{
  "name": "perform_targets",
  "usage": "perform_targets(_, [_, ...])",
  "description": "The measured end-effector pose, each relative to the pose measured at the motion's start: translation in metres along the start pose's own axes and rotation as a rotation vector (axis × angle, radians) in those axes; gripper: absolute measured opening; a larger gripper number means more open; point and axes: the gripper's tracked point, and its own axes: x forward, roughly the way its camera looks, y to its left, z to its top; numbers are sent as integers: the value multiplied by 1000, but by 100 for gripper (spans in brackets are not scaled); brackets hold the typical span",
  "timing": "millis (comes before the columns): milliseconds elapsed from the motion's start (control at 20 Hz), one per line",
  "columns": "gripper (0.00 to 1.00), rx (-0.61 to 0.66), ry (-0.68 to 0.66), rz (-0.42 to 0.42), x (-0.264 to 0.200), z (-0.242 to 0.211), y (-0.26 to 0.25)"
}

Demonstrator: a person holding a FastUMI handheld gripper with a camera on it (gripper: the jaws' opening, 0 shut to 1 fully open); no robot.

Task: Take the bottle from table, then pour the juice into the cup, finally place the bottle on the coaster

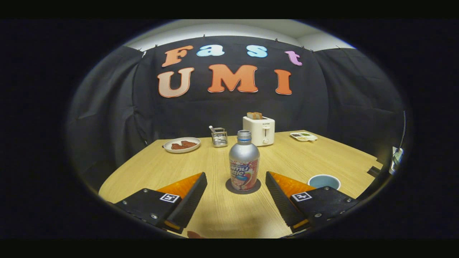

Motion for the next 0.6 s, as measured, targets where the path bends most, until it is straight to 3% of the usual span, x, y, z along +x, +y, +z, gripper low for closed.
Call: perform_targets(600, [98, -3, -124, 102, -90, 22, 50])
